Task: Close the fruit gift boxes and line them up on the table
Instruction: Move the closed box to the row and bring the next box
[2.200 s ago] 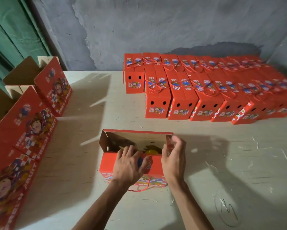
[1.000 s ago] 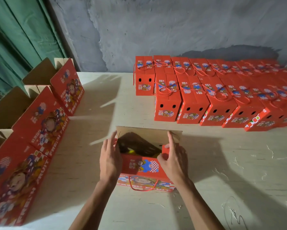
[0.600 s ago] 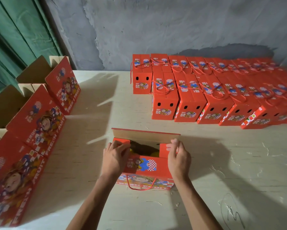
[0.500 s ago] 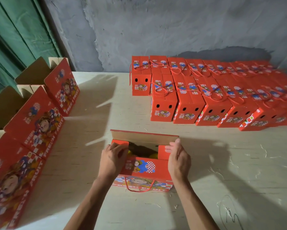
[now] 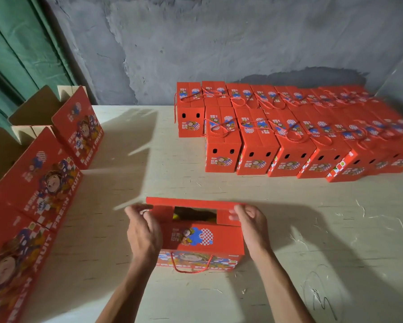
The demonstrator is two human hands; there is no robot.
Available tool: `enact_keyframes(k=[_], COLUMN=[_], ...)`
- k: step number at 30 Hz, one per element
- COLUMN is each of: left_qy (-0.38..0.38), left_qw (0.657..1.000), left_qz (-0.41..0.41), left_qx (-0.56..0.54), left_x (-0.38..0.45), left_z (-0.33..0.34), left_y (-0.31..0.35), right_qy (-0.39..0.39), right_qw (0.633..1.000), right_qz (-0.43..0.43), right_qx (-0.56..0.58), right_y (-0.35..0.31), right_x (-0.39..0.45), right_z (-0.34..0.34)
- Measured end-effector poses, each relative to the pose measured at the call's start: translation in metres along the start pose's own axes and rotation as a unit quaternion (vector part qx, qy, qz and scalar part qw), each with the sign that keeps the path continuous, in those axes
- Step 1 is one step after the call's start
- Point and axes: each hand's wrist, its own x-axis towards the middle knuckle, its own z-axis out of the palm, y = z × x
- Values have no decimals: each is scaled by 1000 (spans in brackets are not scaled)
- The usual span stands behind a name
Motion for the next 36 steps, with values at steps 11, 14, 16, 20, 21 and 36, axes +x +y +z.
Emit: enact_keyframes(k=[11,14,16,20,21,36], left_qy=[-216,-292,-298,-269,-257,-214], left_qw=[946,919,910,911,914,850], left_qz=[220,242,262,277,278,419], left_qx=[95,106,119,146,147,236], left_x=[14,27,34,27,24,22], left_z=[-12,-22,-26,-24,-24,-18], left_y=[-12,-17,-16,-13,-13,8], right_qy=[-19,-45,-64,-82,-75,22], right_qw=[939,907,897,884,877,725], right_qz=[-243,-293,-303,-302,-310,-475], right_qx=[-244,-300,-315,-347,-359,-498], right_y=[39,33,27,16,16,20], right_x=[-21,-19,-15,-6,-4,2], right_z=[-31,-33,-36,-41,-39,-25])
